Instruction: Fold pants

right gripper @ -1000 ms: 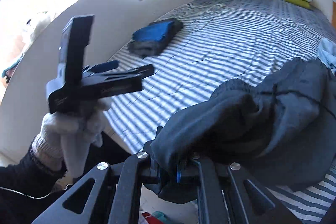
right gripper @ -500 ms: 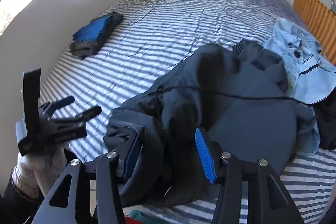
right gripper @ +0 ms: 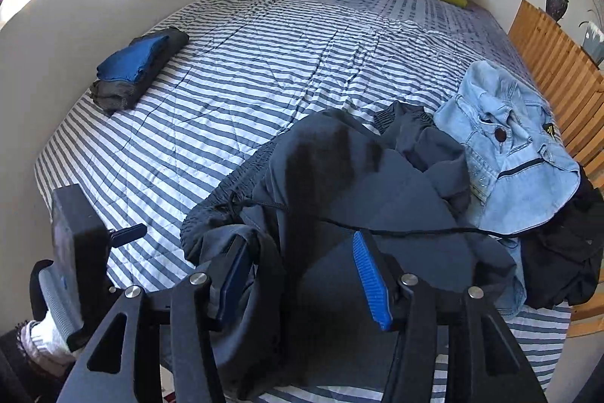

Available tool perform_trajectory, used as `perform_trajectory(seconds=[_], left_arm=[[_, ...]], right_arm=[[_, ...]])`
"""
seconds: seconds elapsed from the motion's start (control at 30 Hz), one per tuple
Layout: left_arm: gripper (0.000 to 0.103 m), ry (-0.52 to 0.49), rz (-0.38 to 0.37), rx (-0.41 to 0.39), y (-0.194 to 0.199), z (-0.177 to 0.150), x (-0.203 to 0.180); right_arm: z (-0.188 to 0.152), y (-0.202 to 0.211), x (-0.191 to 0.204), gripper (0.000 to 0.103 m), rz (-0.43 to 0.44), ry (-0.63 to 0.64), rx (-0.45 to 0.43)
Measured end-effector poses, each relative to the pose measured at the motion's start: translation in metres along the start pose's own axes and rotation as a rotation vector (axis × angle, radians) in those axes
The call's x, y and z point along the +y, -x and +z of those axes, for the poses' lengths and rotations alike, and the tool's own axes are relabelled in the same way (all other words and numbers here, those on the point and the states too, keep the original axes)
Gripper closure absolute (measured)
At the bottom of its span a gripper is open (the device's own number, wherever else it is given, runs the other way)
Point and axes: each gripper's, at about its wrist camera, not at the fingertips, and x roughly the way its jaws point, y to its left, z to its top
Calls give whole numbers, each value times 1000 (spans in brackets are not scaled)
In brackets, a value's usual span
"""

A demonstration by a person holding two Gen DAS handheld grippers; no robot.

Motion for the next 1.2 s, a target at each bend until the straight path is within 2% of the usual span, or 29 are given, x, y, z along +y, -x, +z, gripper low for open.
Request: perform_trajectory(seconds=[0.07,0.17,0.23,0.33,0.43,0.5,0.53,0.57,0.6,0.67,0.77,0.83,0.93,1.03,1.1,1.13,1.17,1.2], left_arm=[[2,-23,-3,25,-11,-5,-5],[4,-38,-9,-2,-8,-11,-3],[5,-2,-36,-23,4,-12,8],[5,53,-33,-63,25,-10,32],[5,83,-20,-94,39,-3,47],[6,104,-58,-101,42,5,51],[6,102,-81,-100,42,9,48],[6,88,-90,-91,38,13,44],[6,72,-100,-86,36,15,36],[6,57,-129,-82,31,17,22],[6,68,-160,-80,27,16,10],[6,70,-163,-83,27,16,5],[6,52,-161,-89,26,15,-3],[6,38,-163,-86,25,16,-10],[6,37,-167,-86,25,16,-11],[6,36,-171,-84,26,15,-11],[6,33,-175,-84,27,15,-12],[6,32,-175,-84,28,14,-13]], right_arm=[[-3,9,-9,53,10,-14,-3],[-3,21,-27,53,117,-52,-2],[-3,30,-31,53,156,-15,4],[-8,40,-32,53,156,82,23],[-2,56,-42,53,269,48,-3],[9,65,-48,52,344,15,-40],[17,65,-49,48,344,-9,-61],[26,59,-47,41,322,-27,-66],[36,47,-42,40,297,-31,-54],[55,11,-28,40,265,-33,-12],[79,-57,-12,40,243,-63,98],[92,-102,-4,40,185,-72,156],[100,-152,4,40,97,-79,216],[100,-179,6,40,41,-66,244],[98,-182,2,46,45,-68,242],[98,-179,-3,63,57,-71,236],[97,-175,-9,85,67,-82,231],[96,-169,-17,93,90,-96,225]])
